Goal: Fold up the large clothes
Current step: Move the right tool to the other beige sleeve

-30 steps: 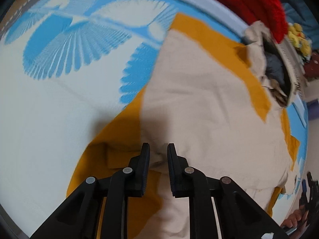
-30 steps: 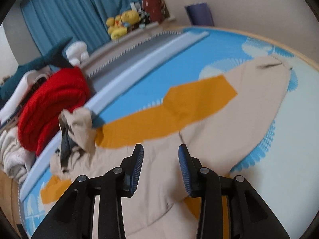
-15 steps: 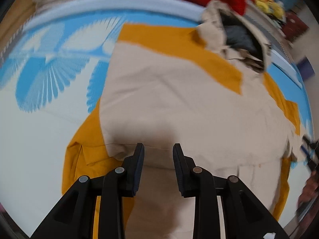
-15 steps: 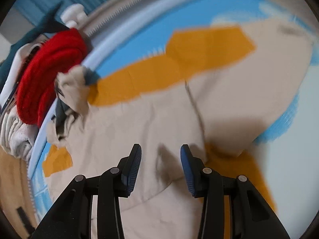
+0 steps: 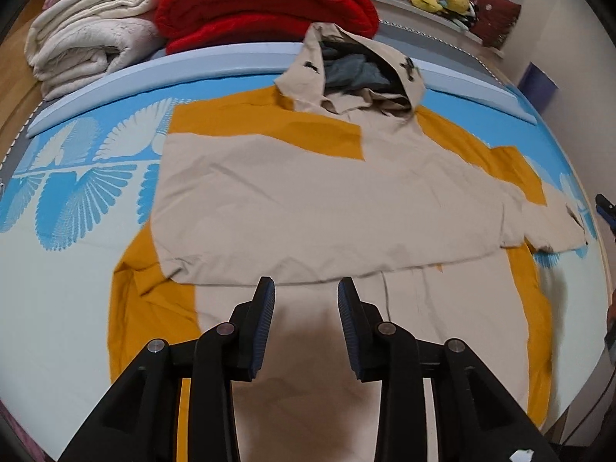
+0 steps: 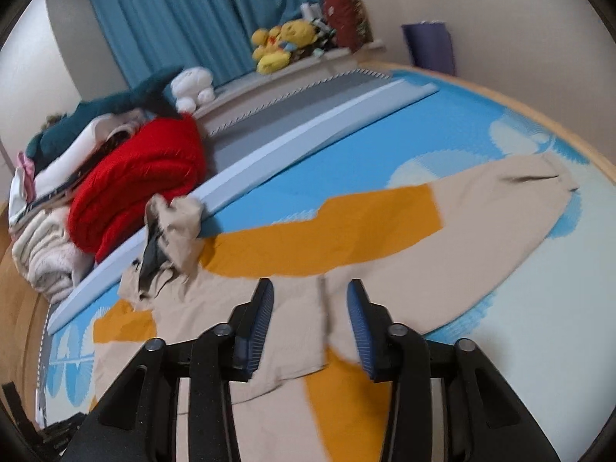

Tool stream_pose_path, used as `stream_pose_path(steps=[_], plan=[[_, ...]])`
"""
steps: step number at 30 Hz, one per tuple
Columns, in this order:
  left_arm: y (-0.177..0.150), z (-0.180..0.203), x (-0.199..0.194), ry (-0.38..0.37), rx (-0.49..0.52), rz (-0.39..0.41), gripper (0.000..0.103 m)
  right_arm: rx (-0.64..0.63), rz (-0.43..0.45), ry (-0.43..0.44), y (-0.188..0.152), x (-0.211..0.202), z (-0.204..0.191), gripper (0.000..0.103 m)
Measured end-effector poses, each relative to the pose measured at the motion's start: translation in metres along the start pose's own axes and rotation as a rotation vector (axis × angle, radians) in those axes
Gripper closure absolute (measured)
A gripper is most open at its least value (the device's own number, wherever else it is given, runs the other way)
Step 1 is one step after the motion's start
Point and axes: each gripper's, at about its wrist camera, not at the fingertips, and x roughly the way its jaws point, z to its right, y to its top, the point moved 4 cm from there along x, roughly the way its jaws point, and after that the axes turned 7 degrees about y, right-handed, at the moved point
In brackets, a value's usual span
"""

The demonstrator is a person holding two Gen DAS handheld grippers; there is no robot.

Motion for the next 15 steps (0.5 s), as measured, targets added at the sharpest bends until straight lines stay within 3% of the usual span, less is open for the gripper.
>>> stream_pose_path(steps=[8, 11, 15], plan=[[0.003, 0.018, 0.012, -0.026, 0.028, -0.013, 0.073, 0.19, 0.051, -0.098, 0.034, -0.021, 0.156, 0.087], [0.008, 0.023, 0.02, -0.027, 0.036, -0.018, 0.073, 0.299, 0.05, -0.131, 0.036, -0.017, 0.219, 0.08], [0.015, 0.028, 0.031, -0.034, 0.033, -0.026, 0.073, 0.438, 0.051, -0.16, 0.029, -0.007, 0.281, 0.08]])
